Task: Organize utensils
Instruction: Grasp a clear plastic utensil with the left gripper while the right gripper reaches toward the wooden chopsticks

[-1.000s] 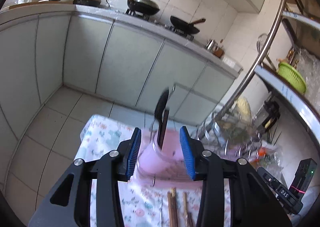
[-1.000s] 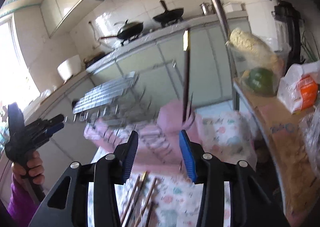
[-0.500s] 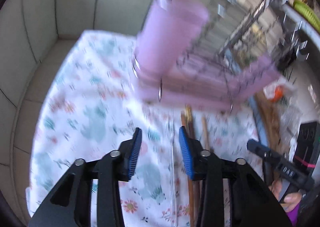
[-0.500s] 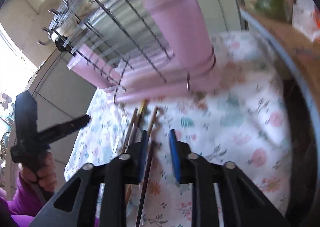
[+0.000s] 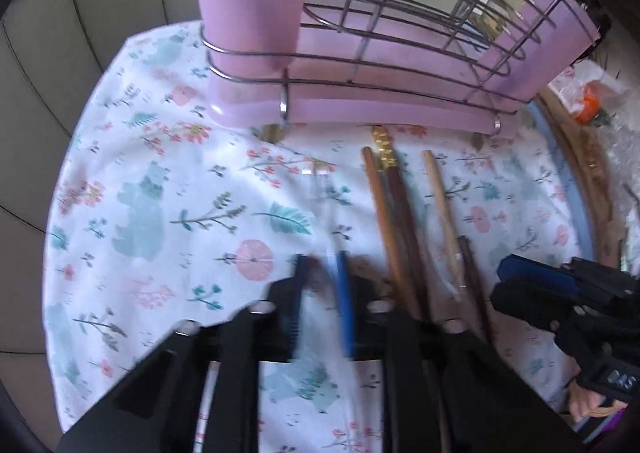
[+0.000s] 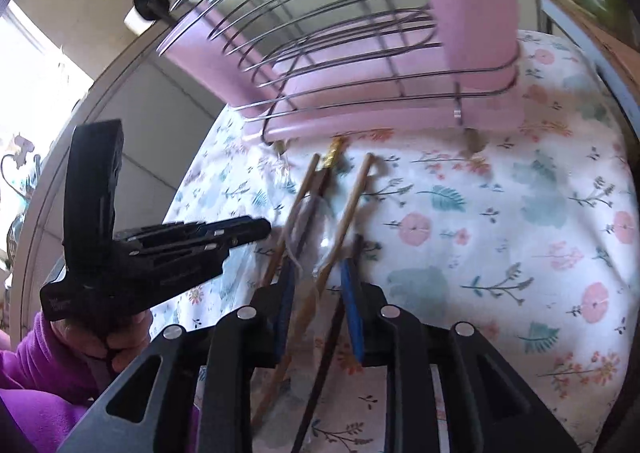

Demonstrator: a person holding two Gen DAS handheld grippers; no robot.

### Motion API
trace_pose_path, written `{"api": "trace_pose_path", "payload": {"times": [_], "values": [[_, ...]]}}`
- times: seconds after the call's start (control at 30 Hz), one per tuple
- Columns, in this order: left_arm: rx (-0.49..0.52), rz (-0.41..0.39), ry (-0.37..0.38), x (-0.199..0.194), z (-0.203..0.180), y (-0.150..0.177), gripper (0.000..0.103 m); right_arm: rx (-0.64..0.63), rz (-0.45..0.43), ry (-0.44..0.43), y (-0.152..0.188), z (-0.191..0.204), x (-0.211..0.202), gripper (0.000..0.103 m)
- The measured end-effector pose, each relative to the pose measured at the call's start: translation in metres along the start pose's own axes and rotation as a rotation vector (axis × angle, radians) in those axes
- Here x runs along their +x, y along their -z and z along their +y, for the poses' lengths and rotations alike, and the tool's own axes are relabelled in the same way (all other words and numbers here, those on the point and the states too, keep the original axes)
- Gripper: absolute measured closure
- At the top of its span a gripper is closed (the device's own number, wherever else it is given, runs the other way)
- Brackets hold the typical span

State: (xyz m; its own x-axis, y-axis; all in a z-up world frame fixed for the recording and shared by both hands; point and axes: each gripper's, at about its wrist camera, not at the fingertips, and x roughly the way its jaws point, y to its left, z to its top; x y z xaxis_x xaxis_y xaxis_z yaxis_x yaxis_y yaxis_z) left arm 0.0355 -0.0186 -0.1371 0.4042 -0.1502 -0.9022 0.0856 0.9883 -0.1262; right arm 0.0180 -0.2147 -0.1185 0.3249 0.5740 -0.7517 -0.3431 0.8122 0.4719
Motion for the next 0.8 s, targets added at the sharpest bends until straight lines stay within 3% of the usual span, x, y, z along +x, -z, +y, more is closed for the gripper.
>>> {"api": "trace_pose_path", "payload": {"times": [0.3, 0.4, 0.53, 0.63, 0.8], "values": [[-0.053, -0.053, 0.018, -0.025, 0.023, 0.000, 0.099, -0.102, 0.054, 0.113, 0.003, 0.028, 0.024, 0.077], [-0.072, -0.049, 0.017, -0.025, 0.028, 0.002, 0.099, -0.063, 0.049, 0.129, 0.004, 0.022, 0.027, 0.091], [-0.100, 0.001, 0.042, -0.009, 0.030, 0.005, 0.099, 0.029, -0.018, 0.081, 0.001, 0.007, 0.010, 0.091], [-0.129, 0.049, 0.064, -0.003, 0.037, 0.002, 0.098, 0.072, -0.077, 0.099, -0.004, -0.005, -0.013, 0.091], [-0.127, 0.128, 0.095, 0.002, 0.042, -0.011, 0.095, 0.148, -0.034, 0.161, -0.007, -0.038, -0.023, 0.091]]}}
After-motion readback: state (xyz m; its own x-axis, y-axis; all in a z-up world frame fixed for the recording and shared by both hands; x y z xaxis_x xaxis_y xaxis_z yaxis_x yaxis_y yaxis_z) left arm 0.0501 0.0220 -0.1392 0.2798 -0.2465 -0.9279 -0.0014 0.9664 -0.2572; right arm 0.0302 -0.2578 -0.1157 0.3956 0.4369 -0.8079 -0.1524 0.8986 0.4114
